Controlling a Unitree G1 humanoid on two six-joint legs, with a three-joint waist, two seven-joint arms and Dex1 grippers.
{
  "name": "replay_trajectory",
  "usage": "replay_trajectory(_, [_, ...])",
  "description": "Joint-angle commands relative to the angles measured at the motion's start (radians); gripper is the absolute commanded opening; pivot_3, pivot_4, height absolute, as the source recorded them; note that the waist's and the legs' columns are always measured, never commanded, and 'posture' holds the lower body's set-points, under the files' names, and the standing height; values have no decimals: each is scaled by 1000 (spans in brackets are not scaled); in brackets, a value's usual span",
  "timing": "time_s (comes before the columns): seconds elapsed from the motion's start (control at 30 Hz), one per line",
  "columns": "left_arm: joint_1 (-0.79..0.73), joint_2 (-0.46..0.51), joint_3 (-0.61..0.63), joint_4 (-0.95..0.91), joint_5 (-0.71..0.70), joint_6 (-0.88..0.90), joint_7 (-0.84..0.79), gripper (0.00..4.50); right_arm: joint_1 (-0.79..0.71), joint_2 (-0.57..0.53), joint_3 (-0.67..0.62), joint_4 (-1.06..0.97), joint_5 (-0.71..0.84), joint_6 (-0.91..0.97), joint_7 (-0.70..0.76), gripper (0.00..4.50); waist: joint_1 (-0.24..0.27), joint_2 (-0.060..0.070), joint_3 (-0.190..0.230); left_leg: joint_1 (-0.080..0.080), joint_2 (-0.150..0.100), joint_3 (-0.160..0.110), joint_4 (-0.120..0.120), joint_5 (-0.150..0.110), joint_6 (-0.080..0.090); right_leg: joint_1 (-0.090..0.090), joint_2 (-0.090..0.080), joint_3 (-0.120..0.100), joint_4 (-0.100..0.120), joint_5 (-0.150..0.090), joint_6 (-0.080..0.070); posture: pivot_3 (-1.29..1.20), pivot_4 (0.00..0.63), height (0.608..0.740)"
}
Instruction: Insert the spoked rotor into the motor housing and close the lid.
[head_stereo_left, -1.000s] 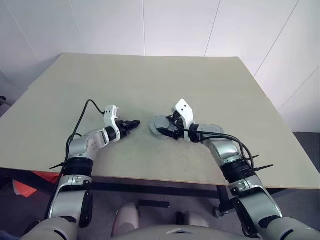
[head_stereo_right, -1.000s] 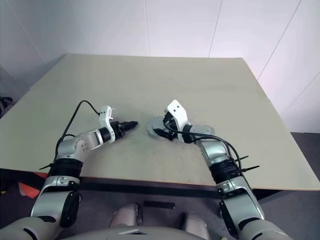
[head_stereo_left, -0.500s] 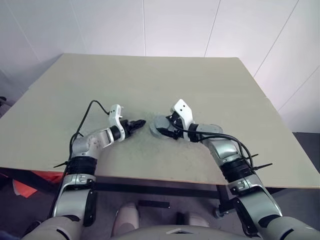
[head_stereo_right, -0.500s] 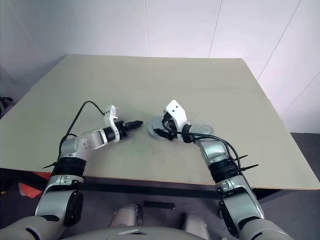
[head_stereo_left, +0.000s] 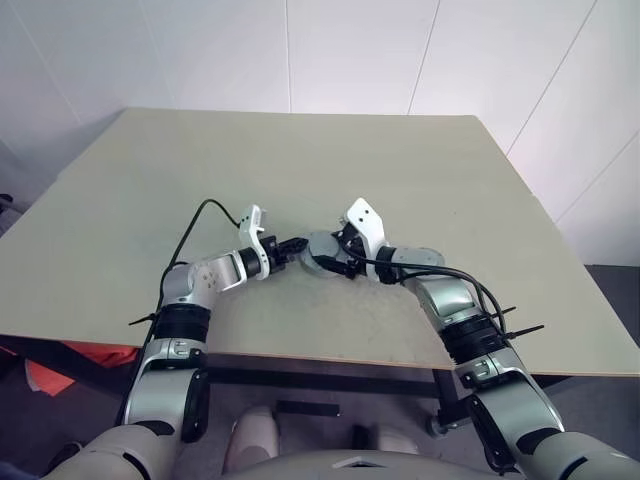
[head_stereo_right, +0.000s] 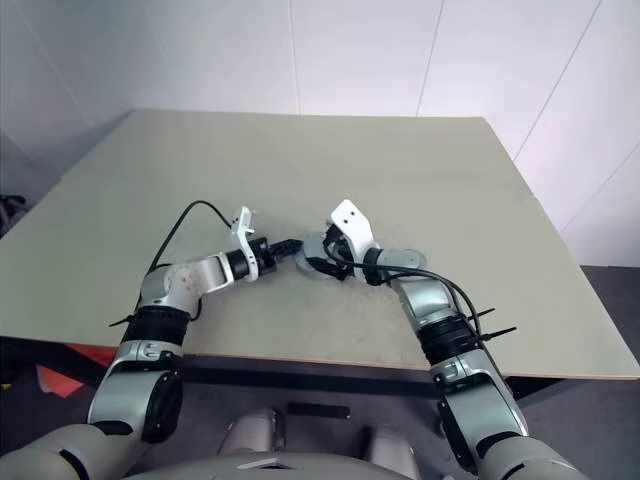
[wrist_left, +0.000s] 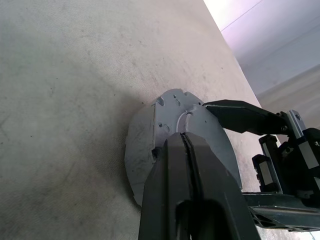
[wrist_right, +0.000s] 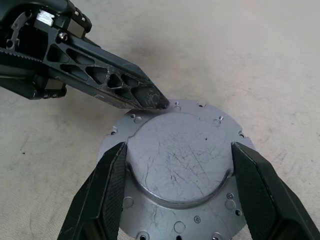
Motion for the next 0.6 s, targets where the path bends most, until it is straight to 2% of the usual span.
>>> replay_trajectory(0.03, [13, 9, -49, 36, 51, 46, 39, 40, 1, -18, -2, 26, -33, 15, -28, 3201, 0, 0, 0, 0, 0, 0, 0, 0, 0, 0, 0, 0, 0, 0, 0, 0, 0, 740])
replay_trajectory(0.27, [32, 16, -63, 33, 64, 50, 45, 40, -2, -14, -18, 18, -2, 40, -11, 3201, 1, 2, -3, 3, 0, 0, 0, 0, 0, 3, 0, 0, -1, 0, 1, 0, 0, 740])
replay_trajectory(0.4, [35, 18, -63, 26, 60, 52, 38, 0, 3, -5, -61, -69, 55, 63, -4, 4475, 1, 2, -3, 3, -1, 0, 0, 0, 0, 3, 0, 0, -1, -1, 1, 0, 0, 740])
replay_trajectory(0.6, [40, 18, -68, 17, 52, 53, 24, 0, 19, -1, -155, -261, 202, 191, 21, 4475, 4, 2, -3, 0, 0, 0, -2, 0, 0, 0, 0, 0, -2, 0, 1, 0, 0, 740])
